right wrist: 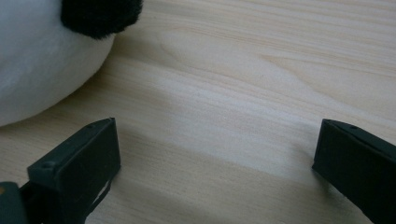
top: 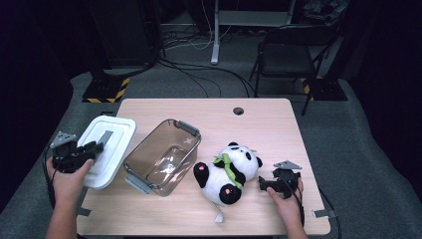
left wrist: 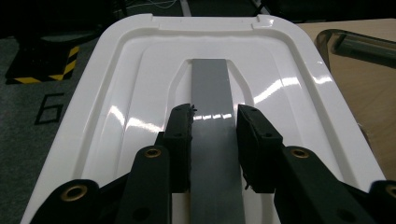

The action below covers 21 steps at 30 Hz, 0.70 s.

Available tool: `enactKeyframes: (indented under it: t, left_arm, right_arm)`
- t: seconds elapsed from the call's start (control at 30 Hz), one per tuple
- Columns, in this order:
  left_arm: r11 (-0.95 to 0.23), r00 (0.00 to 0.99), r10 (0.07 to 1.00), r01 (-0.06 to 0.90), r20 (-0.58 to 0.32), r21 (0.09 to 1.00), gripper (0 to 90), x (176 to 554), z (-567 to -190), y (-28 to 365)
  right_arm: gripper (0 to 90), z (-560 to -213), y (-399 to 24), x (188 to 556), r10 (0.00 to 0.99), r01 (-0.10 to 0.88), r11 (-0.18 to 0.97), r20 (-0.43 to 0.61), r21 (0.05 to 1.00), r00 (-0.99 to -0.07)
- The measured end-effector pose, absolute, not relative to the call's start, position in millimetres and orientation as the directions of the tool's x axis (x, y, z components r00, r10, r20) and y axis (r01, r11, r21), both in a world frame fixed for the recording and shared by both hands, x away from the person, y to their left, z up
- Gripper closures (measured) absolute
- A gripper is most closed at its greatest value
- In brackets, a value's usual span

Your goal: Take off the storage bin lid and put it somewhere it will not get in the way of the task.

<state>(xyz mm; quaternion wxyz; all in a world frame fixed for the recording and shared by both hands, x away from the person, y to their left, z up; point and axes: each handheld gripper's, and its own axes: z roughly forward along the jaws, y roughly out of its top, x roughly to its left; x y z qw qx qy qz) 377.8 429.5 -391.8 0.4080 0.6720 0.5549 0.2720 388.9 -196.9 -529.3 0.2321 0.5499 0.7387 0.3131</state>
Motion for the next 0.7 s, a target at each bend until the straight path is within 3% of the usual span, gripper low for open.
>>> enactKeyframes:
  t: [0.7]
  left_arm:
    - [-0.032, 0.211, 0.972, 0.554, -0.103, 0.832, 66.7, 391.9, -441.7, 438.8]
  right_arm:
    - [0.0, -529.2, -196.7, 388.7, 0.957, 0.667, 0.201, 0.002, 0.717, -0.29]
